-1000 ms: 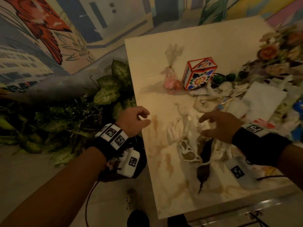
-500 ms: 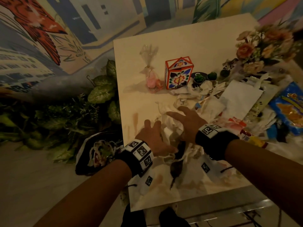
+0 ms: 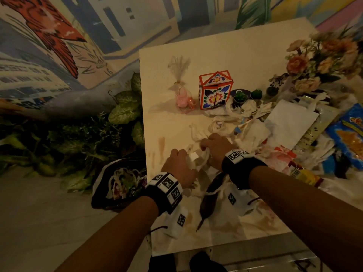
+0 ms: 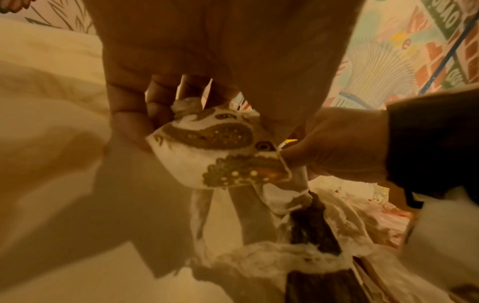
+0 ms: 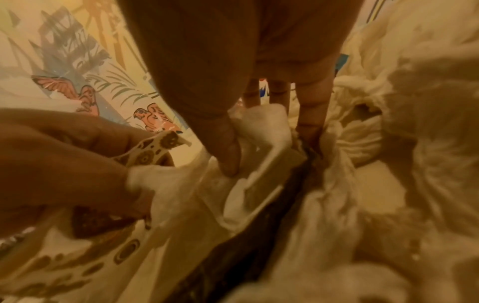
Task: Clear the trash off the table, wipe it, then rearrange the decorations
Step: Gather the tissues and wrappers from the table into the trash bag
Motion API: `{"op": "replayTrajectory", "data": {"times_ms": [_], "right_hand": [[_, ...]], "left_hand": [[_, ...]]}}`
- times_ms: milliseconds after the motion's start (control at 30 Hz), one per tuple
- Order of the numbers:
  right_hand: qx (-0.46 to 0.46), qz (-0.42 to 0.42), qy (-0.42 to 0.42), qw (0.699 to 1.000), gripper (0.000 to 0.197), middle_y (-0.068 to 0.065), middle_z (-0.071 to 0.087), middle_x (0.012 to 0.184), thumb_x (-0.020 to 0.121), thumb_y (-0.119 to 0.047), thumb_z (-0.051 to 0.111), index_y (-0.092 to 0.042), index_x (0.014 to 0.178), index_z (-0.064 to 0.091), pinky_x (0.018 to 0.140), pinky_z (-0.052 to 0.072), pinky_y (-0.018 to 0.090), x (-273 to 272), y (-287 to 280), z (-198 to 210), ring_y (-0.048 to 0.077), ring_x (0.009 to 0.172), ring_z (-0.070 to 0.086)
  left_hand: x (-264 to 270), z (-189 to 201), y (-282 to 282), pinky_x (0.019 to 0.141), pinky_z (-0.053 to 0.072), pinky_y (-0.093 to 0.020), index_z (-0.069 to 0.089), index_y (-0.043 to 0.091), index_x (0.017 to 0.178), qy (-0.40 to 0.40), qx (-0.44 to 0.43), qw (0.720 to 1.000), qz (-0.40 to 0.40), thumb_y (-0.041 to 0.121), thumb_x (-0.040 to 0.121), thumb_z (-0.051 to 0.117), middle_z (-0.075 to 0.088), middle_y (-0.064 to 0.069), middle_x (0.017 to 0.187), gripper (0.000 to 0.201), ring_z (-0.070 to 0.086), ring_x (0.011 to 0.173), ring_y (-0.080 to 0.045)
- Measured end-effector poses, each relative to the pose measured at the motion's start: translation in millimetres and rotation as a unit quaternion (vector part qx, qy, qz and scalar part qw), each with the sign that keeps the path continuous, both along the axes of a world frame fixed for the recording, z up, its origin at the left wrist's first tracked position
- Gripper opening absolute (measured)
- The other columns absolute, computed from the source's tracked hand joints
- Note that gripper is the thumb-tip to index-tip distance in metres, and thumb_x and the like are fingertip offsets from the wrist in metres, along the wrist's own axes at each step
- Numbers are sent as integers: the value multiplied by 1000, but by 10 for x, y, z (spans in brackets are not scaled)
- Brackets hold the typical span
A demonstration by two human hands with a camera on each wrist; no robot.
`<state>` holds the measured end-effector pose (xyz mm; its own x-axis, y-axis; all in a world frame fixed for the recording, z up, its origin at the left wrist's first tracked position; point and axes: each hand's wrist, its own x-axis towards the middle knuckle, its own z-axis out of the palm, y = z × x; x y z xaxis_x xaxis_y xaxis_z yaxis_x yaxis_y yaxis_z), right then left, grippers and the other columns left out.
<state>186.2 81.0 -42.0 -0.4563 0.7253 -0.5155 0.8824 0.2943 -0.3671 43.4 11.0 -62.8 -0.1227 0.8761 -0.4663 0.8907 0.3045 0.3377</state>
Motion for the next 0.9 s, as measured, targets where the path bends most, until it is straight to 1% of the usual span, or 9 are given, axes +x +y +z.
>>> {"op": "replayTrajectory", "data": {"times_ms": [100, 200, 267, 333, 400, 467, 633, 800, 900], "right_hand": [[-20, -43, 17, 999, 22, 6, 43, 104, 80, -19, 59, -24, 97, 45, 77, 41, 36, 4, 59, 11, 30, 96, 47], [-16, -81, 45, 996, 22, 8, 53, 101, 76, -11, 58, -25, 88, 47, 71, 45, 35, 53, 108, 58, 30, 87, 53], [4, -103, 70, 992, 19, 9, 57, 105, 78, -10, 57, -22, 92, 52, 75, 46, 33, 117, 131, 131, 30, 92, 55], [26, -119, 86, 989, 26, 7, 57, 115, 80, -11, 61, -21, 103, 56, 83, 43, 28, 204, 157, 226, 27, 103, 54], [49, -122, 90, 987, 33, 3, 54, 125, 79, -13, 66, -24, 109, 57, 88, 37, 23, 290, 189, 357, 23, 112, 51], [65, -121, 86, 987, 39, -1, 52, 131, 79, -15, 69, -28, 113, 57, 90, 33, 21, 354, 210, 495, 21, 117, 50], [95, -117, 73, 986, 40, -1, 57, 125, 75, -20, 74, -30, 111, 61, 94, 41, 28, 343, 245, 689, 21, 113, 53], [110, -131, 74, 983, 33, 1, 60, 116, 73, -18, 76, -25, 102, 62, 86, 42, 26, 302, 320, 763, 20, 104, 54], [128, -147, 110, 974, 31, 2, 61, 112, 73, -16, 76, -22, 100, 63, 81, 39, 23, 282, 378, 843, 14, 93, 50]], "left_hand": [[-8, -7, 23, 71, 37, -33, 43, 12, 111, -3, 1, 1000, -4, 39, 79, 63, 44, -9, 111, 47, 50, 97, -30], [-31, -3, 37, 72, 37, -33, 44, 11, 106, -9, 3, 1000, -4, 40, 81, 63, 47, -9, 108, 43, 51, 95, -30], [-61, 30, 45, 70, 38, -32, 43, 13, 93, -32, 11, 999, 13, 36, 82, 62, 48, -10, 101, 32, 49, 87, -26], [-104, 107, 62, 66, 37, -31, 40, 15, 81, -60, 31, 997, 43, 31, 81, 62, 48, -8, 90, 28, 47, 78, -24], [-140, 206, 97, 64, 39, -33, 43, 12, 79, -87, 53, 993, 67, 27, 80, 62, 50, -9, 83, 24, 49, 75, -27], [-152, 311, 131, 65, 44, -36, 49, 8, 82, -116, 69, 987, 84, 25, 78, 63, 55, -12, 83, 22, 53, 76, -28], [-82, 549, 215, 65, 46, -34, 53, 7, 83, -156, 105, 979, 76, 23, 75, 65, 60, -12, 81, 21, 55, 75, -26], [-169, 781, 348, 62, 46, -34, 54, 7, 78, -181, 180, 962, 100, 21, 73, 65, 61, -9, 75, 18, 57, 74, -27], [-399, 899, 419, 62, 51, -40, 52, 11, 72, -205, 217, 945, 137, 20, 70, 66, 60, -10, 70, 16, 60, 70, -29]]}}
